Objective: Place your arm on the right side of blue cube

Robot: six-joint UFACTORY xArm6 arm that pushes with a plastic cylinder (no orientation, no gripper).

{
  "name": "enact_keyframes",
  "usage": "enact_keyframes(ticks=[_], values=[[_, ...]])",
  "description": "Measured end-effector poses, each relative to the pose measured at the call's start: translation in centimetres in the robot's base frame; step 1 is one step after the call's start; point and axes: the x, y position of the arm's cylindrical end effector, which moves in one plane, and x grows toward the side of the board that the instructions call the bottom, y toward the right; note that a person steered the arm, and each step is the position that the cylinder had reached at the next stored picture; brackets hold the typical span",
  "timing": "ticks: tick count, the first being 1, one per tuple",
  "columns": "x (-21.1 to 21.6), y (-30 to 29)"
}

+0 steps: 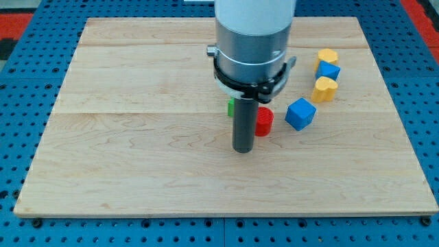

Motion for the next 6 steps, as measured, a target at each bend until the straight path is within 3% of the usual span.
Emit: enact_keyframes(ticks=[3,6], values=[[-1.1,12.1],[-5.6,13.5]])
